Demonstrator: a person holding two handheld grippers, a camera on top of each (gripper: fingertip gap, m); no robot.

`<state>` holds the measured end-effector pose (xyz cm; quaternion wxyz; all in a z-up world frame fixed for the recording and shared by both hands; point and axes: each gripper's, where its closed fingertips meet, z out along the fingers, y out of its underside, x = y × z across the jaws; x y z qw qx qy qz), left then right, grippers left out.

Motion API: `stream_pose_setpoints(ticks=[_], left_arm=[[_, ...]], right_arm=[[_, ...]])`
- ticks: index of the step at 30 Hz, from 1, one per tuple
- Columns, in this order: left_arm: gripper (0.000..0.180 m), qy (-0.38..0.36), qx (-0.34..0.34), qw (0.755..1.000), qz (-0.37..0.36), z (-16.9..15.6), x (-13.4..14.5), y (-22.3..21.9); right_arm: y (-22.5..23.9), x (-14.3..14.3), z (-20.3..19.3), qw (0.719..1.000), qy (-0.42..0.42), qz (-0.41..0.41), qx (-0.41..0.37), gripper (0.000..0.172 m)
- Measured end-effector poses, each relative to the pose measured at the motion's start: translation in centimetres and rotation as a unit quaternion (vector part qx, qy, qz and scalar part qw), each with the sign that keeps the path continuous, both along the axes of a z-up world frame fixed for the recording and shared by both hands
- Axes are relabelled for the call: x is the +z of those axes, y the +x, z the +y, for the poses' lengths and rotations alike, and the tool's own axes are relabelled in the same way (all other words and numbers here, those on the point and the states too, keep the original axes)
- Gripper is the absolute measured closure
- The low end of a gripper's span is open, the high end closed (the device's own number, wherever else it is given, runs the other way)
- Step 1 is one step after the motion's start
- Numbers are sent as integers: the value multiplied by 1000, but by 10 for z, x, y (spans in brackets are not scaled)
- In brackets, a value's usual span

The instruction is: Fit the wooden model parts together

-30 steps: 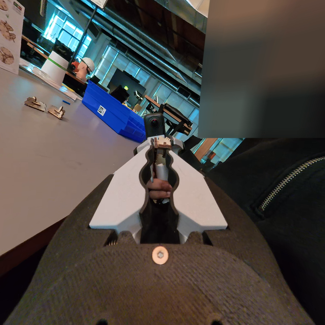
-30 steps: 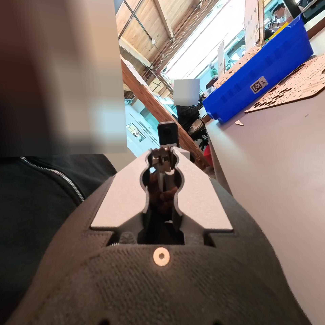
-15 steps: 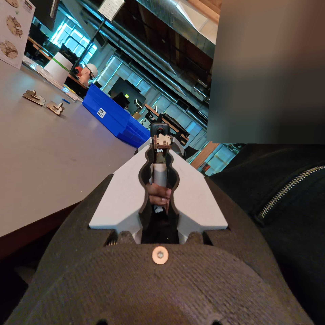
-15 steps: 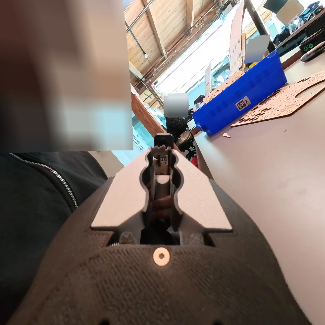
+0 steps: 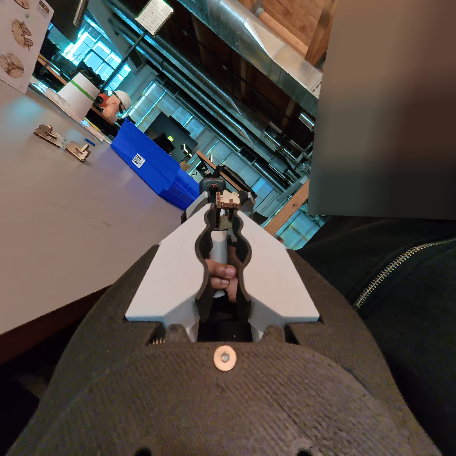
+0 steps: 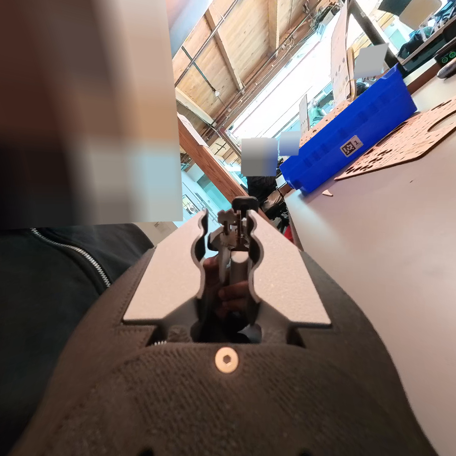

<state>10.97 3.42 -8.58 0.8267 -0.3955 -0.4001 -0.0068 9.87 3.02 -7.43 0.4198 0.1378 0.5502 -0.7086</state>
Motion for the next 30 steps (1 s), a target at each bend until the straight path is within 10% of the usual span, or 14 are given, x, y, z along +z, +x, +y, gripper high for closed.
stream_pose_setpoints(ticks=[5, 10, 18, 30], left_arm=[[169, -54, 36, 998, -22, -7, -11, -6], [169, -187, 114, 976, -24, -16, -22, -12], [168, -346, 185, 920, 21, -11, -24, -11], [168, -402, 224, 887, 43, -12, -22, -11]], right_arm=[[-16, -2, 6, 987, 53, 141, -61, 138], [-11, -18, -1, 915, 154, 359, -103, 140], [-7, -16, -8, 985, 117, 119, -50, 165], [-10, -27, -9, 987, 145, 57, -38, 165]])
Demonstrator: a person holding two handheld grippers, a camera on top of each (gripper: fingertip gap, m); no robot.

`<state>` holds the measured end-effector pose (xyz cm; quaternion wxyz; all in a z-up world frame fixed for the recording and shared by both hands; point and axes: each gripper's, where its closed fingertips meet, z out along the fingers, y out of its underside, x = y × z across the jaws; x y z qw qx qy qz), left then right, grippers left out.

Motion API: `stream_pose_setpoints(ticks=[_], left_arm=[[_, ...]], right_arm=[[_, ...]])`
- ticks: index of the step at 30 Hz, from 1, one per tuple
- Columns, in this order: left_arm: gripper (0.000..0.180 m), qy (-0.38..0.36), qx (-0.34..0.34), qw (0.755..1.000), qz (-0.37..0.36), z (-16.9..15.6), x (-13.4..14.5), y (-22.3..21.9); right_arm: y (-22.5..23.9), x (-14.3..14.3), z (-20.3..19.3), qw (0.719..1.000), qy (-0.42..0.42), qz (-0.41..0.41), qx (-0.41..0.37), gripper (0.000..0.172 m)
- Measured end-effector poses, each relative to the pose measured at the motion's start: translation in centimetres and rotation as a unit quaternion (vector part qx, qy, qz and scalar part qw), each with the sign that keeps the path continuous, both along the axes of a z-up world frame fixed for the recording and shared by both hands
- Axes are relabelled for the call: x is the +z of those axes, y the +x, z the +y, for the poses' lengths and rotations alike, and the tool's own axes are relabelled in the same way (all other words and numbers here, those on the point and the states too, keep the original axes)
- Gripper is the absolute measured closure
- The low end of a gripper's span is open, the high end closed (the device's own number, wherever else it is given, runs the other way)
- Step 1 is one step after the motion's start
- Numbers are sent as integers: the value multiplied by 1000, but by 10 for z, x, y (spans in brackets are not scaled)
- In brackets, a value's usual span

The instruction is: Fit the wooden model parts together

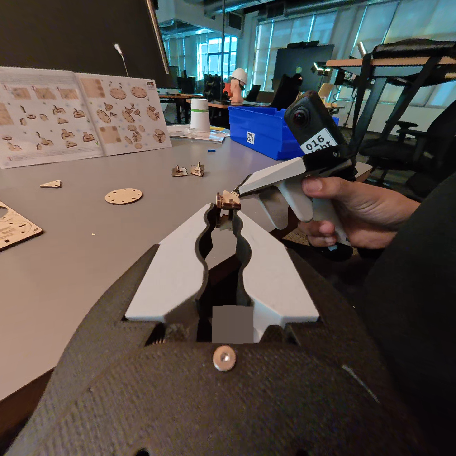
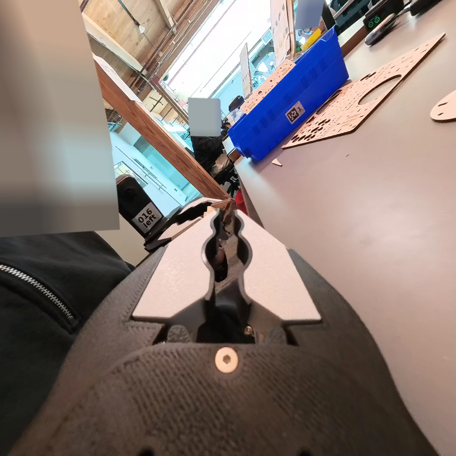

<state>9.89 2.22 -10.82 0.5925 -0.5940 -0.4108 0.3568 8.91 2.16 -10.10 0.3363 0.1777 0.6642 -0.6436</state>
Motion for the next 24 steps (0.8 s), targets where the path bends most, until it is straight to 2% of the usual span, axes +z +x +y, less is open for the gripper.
stream_pose_setpoints(ticks=[6, 10, 19, 24], left_arm=[[168, -6, 4, 1000, 0, -1, 0, 0], [168, -19, 4, 1000, 5, 4, 0, 1], [168, -3, 3, 1000, -3, 5, -5, 0], [167, 38, -22, 999, -15, 8, -5, 1]], right_arm=[[5, 1, -2, 1000, 2, -14, 14, 160], [8, -1, -3, 999, 2, -39, 24, 168], [6, -7, -2, 994, 21, -107, 30, 169], [6, -8, 0, 987, 14, -154, 43, 169]])
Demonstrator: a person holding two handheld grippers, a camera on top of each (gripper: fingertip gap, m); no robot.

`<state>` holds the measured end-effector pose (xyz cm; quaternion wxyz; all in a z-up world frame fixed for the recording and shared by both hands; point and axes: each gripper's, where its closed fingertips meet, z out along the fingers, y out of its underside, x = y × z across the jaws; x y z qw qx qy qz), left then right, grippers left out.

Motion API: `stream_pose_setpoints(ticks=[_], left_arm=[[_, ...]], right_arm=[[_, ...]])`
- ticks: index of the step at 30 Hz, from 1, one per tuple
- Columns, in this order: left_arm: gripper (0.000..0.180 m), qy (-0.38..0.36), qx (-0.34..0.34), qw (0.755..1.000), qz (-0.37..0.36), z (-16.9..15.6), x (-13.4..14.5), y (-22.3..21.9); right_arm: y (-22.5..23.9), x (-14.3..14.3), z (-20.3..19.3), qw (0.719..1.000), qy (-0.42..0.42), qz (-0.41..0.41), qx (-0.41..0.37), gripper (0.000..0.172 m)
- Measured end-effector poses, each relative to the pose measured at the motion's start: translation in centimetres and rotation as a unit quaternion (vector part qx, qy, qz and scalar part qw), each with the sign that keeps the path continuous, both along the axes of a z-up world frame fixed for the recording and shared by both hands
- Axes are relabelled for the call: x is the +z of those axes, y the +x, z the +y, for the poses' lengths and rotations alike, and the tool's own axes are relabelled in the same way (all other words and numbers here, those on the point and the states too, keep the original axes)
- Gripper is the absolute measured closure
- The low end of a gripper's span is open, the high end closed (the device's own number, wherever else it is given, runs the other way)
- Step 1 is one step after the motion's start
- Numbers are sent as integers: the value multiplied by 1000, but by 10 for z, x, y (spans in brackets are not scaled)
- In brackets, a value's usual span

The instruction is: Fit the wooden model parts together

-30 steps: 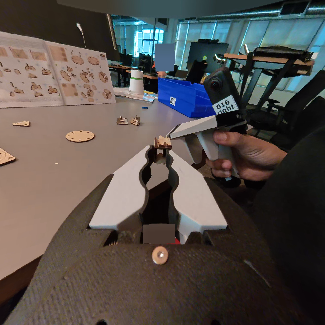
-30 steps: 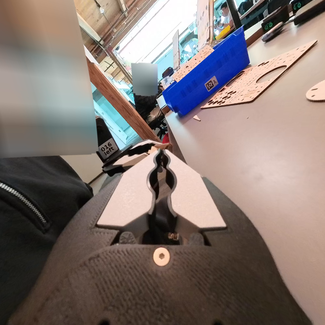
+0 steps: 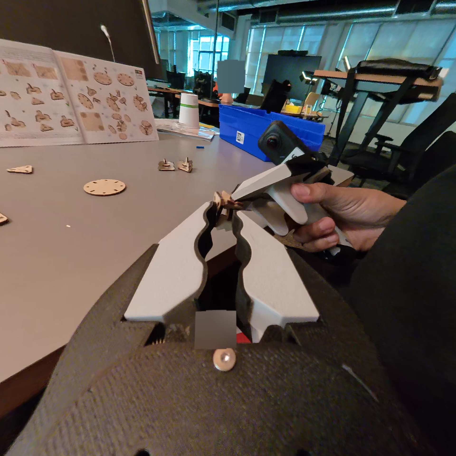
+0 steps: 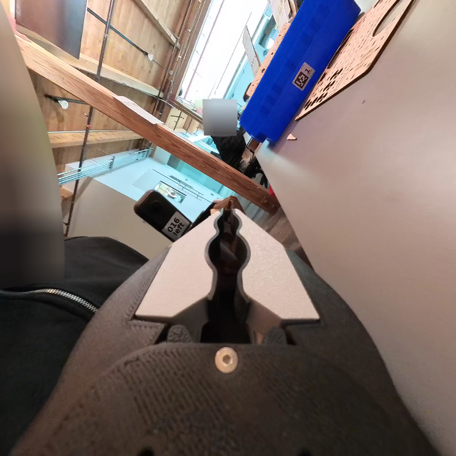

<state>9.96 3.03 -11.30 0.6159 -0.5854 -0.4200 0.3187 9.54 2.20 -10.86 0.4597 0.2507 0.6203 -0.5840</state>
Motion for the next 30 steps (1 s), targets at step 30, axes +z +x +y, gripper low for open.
stream_pose_setpoints(ticks=[30], left_arm=[[157, 286, -270, 911, -122, 35, 27, 16]], right_arm=[[23, 20, 36, 956, -12, 276, 99, 171]])
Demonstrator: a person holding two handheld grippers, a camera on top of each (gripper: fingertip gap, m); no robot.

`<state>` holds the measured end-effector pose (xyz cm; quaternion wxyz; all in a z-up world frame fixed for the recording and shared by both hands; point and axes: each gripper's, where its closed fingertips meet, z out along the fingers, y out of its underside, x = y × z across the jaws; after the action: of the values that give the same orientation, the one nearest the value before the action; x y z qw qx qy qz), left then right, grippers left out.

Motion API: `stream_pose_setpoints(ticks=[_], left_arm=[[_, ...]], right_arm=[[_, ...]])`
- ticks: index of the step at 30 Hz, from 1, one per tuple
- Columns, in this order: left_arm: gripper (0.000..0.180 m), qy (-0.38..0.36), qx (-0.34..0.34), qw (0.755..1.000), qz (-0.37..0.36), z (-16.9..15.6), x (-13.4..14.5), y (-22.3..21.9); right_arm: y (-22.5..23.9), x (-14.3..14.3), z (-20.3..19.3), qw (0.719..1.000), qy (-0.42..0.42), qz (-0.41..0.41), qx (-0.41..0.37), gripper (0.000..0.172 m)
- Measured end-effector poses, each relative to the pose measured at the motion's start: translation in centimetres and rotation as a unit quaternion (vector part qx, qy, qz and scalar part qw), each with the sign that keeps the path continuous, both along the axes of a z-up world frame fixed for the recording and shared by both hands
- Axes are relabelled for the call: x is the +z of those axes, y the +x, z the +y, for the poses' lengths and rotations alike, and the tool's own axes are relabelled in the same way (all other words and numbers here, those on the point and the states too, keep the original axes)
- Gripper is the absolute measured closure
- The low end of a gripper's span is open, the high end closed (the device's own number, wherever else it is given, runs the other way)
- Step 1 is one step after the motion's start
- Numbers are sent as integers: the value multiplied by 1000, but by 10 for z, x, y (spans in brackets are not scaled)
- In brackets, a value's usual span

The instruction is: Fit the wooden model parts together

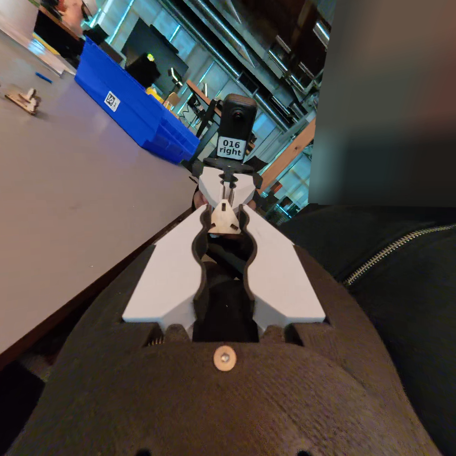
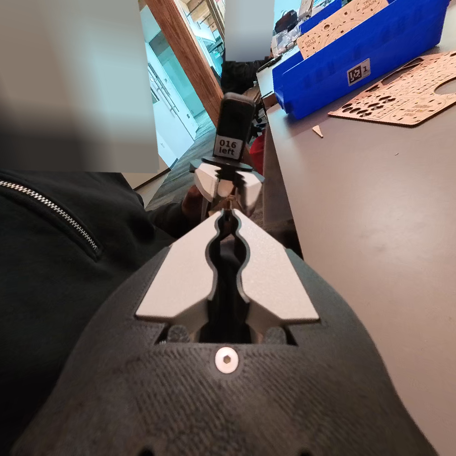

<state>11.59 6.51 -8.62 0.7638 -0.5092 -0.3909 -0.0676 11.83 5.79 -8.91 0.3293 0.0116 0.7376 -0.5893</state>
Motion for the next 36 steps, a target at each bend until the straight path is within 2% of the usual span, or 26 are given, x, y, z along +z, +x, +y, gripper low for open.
stream_pose_setpoints(ticks=[11, 16, 19, 23, 27, 31, 36], left_arm=[[169, -51, -26, 998, -21, 15, -6, 16], [171, 5, -70, 996, -49, 21, -9, 30], [170, -2, -54, 997, -53, 22, -16, 28], [165, -12, -9, 999, -37, 16, -15, 21], [172, -74, 19, 997, -14, 11, -16, 21], [172, -97, -3, 995, -12, 16, -17, 29], [172, -90, -30, 995, -23, 24, -19, 45]], right_arm=[[17, -9, 12, 998, 41, 28, 32, 170], [31, -14, 19, 997, 41, -10, 66, 170], [30, -20, 20, 997, 49, -10, 62, 170], [26, -18, 16, 998, 43, 21, 39, 170], [22, -20, 15, 994, 47, 101, 20, 171], [30, -21, 18, 987, 45, 150, 36, 171], [46, -22, 25, 987, 34, 146, 61, 170]])
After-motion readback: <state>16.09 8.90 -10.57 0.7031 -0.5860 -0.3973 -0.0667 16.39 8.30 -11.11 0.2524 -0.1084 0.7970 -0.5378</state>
